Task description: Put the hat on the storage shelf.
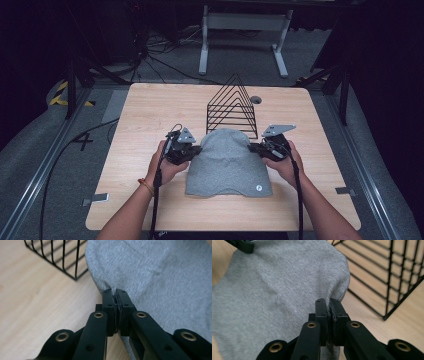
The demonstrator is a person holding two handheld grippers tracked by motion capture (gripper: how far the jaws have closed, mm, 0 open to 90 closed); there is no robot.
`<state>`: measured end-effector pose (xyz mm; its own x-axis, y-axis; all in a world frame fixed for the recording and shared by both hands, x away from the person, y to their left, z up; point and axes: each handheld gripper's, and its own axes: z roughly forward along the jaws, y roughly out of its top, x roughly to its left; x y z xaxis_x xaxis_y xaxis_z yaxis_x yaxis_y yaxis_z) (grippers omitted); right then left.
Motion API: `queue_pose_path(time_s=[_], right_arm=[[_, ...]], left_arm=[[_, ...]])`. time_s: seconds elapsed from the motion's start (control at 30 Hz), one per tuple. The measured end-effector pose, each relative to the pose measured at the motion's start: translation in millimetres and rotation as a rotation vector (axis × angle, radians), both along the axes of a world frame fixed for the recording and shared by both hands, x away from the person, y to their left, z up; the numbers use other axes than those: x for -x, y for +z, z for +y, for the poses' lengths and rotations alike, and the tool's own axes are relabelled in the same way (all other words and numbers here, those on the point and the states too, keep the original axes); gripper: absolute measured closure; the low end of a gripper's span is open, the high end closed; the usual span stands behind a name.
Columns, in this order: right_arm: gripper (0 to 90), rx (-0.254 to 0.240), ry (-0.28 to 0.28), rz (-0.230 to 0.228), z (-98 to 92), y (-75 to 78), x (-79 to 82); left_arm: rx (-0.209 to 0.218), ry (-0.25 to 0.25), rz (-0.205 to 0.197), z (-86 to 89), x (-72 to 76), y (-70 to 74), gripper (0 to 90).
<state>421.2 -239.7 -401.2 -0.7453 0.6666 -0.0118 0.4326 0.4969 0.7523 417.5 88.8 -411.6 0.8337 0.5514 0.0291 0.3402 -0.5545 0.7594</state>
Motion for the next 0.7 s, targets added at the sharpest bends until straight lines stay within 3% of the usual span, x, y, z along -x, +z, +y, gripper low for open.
queue_pose_path(time_s=[0.13,0.2,0.23,0.27,0.33,0.37,0.53,0.7], right_arm=[[86.4,-0.024,-0.007,-0.055,-8.7,20.7,8.9],[86.4,-0.027,-0.004,-0.087,-12.2,30.8,13.6],[86.4,-0.027,-0.004,-0.087,-12.2,30.8,13.6],[86.4,-0.035,-0.010,-0.115,-14.8,42.3,17.0],[86.4,-0.037,-0.013,-0.130,-16.2,47.3,17.8],[86.4,-0.045,-0.018,-0.139,-18.0,52.2,18.1],[86.4,-0.071,-0.040,-0.194,-29.2,79.5,17.2],[86.4,-0.091,-0.048,-0.254,-36.5,110.8,18.0]], left_arm=[[0.007,-0.012,-0.031,-0.8,0.9,13.0,87.2],[0.014,-0.025,-0.062,-3.7,-0.8,29.9,87.2],[0.014,-0.025,-0.062,-3.7,-0.8,29.9,87.2],[0.025,-0.032,-0.083,-7.7,-2.6,39.9,87.2],[0.024,-0.039,-0.086,-10.2,-3.8,44.3,87.3],[0.011,-0.047,-0.106,-12.6,-5.3,50.8,87.3],[0.031,-0.070,-0.137,-20.2,-11.0,74.9,87.4],[0.055,-0.090,-0.196,-23.9,-12.4,109.5,87.5]])
